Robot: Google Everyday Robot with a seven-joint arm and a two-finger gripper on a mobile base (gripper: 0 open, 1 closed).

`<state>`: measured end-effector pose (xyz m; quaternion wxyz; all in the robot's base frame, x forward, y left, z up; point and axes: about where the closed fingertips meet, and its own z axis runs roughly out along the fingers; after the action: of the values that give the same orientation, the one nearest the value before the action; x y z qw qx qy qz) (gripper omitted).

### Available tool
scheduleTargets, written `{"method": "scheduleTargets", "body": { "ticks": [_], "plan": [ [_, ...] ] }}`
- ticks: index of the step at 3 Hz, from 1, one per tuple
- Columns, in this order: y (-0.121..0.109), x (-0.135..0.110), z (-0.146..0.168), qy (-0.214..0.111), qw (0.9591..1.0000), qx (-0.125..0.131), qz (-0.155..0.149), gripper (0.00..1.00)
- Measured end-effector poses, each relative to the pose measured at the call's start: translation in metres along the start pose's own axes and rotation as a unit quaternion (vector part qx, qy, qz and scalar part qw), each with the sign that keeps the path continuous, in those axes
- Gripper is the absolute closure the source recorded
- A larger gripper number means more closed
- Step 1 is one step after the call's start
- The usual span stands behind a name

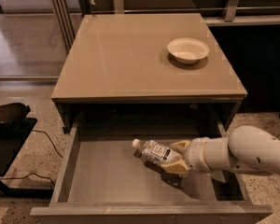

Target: Place blue plastic bottle into top drawer

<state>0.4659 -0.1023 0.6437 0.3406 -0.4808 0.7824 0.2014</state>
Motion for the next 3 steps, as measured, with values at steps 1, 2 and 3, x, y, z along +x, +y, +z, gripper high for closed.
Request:
{"method": "scheduleTargets", "body": {
  "ticks": [1,2,3],
  "plan": [
    [-0.0127,-0.0007,0.0012,-0.004,0.9996,0.029,0.0,0.82],
    [-0.0126,-0.0007,0.0012,-0.004,0.9996,0.029,0.0,0.58],
    [-0.0126,-0.0007,0.0012,-0.004,0.9996,0.029,0.0,0.36]
  ]
}}
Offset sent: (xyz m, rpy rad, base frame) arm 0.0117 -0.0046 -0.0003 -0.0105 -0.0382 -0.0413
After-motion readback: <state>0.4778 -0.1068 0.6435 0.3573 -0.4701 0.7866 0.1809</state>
